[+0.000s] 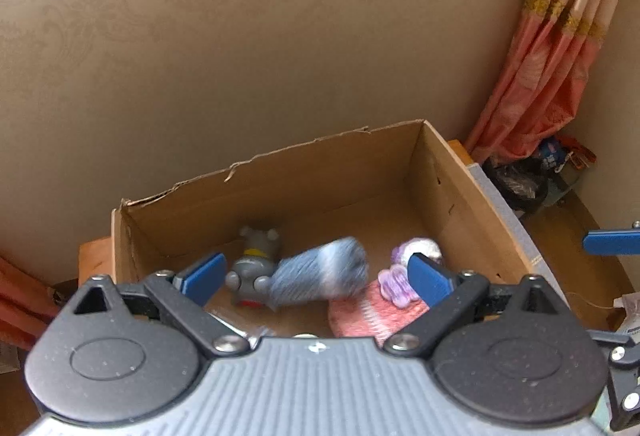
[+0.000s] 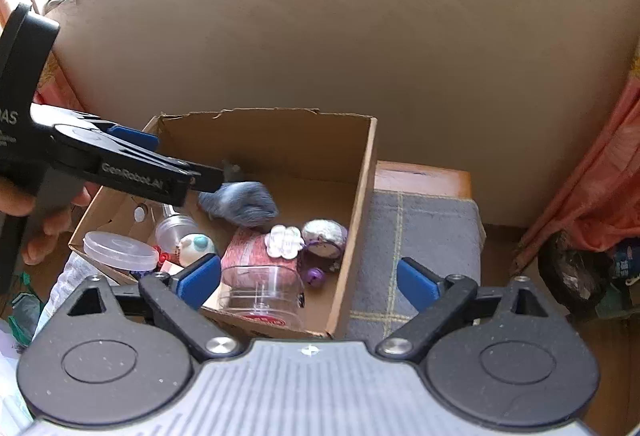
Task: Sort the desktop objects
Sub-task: 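Open both tools to drop the sock and keychain into the box, then withdraw both tools from the box toward the black timer and card case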
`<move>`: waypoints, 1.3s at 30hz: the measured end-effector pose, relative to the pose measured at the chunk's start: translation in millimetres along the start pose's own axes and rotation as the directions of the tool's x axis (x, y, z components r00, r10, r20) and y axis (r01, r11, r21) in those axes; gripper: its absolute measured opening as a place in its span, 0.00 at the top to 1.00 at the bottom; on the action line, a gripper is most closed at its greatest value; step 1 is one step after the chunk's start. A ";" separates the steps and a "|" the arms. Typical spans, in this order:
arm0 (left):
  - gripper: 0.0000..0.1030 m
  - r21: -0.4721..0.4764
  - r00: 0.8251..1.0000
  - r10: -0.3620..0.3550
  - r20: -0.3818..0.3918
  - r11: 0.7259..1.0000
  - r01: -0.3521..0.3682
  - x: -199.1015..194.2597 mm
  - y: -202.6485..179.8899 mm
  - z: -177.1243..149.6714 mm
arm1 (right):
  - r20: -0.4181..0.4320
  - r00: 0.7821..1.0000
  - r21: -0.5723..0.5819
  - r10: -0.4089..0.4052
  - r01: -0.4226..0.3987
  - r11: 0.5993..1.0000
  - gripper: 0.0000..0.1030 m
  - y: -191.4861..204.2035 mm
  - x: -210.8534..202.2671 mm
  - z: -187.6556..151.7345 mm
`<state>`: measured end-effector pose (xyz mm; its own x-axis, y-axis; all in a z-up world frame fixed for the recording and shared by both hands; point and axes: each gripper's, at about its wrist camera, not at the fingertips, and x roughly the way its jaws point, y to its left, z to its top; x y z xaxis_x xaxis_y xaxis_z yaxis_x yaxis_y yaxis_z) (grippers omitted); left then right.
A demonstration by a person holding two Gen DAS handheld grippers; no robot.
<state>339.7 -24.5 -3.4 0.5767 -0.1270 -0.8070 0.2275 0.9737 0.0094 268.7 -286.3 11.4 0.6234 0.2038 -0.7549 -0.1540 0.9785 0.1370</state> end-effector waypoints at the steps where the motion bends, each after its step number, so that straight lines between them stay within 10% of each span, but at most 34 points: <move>1: 0.06 0.004 1.000 0.002 -0.006 1.000 -0.001 -1.2 0.1 -0.8 | -0.001 1.000 0.004 -0.001 0.001 1.000 0.04 -0.2 -1.0 -1.6; 39: 0.06 0.035 0.999 0.023 0.039 0.999 -0.024 -83.3 -6.1 -71.3 | -0.006 1.000 -0.052 -0.024 0.024 0.998 0.00 48.7 -43.5 -39.4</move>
<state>234.4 -6.4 21.7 0.6119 -0.1121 -0.7830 0.2409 0.9693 0.0495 203.9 -248.7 25.7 0.6227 0.1796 -0.7615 -0.1788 0.9802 0.0849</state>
